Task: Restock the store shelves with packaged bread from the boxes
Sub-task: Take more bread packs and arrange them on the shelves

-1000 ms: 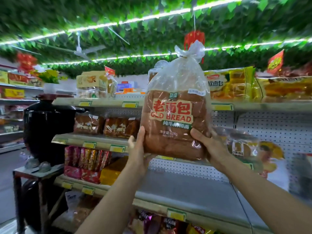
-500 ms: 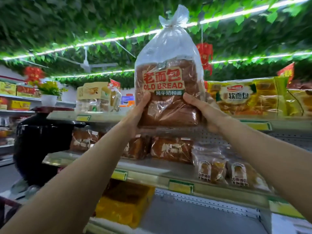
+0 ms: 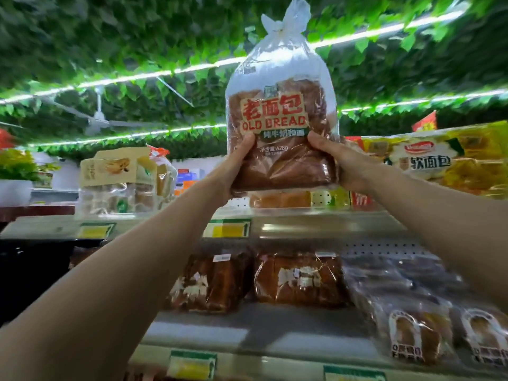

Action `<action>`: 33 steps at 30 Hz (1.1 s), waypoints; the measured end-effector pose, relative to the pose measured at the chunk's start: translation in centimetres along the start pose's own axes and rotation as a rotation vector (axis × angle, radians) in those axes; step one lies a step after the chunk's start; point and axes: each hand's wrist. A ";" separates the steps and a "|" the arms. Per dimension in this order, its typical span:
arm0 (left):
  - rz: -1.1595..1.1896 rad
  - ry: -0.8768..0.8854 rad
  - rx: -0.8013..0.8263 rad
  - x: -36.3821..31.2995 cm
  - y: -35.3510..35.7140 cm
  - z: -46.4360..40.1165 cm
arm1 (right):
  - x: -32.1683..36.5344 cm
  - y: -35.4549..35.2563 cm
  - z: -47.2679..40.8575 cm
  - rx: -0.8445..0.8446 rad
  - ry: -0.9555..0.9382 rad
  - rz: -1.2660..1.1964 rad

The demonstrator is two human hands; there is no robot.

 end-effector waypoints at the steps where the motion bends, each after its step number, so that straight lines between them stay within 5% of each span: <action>1: -0.007 0.003 0.017 0.6 -0.1 -0.8 | -0.5 -0.3 -0.5 -0.001 0.015 0.012; 14: -0.113 -0.036 0.295 5.2 1.0 -7.2 | -3.2 -4.1 -2.6 0.012 0.280 0.147; 22: -0.248 0.012 0.289 5.5 1.2 -7.0 | -3.0 -4.3 -2.1 -0.078 0.201 0.303; 30: -0.326 0.037 0.194 4.9 1.7 -5.8 | -2.7 -4.1 -1.4 -0.070 0.193 0.498; 33: -0.321 0.107 -0.052 4.7 2.3 -5.2 | -2.3 -3.8 -0.8 -0.106 0.135 0.642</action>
Point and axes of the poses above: each hand's wrist, its own z-axis away from the middle knuckle, its own y-axis out of the palm, x = y × z, and after that the axes turned 13 degrees about -z, right-handed
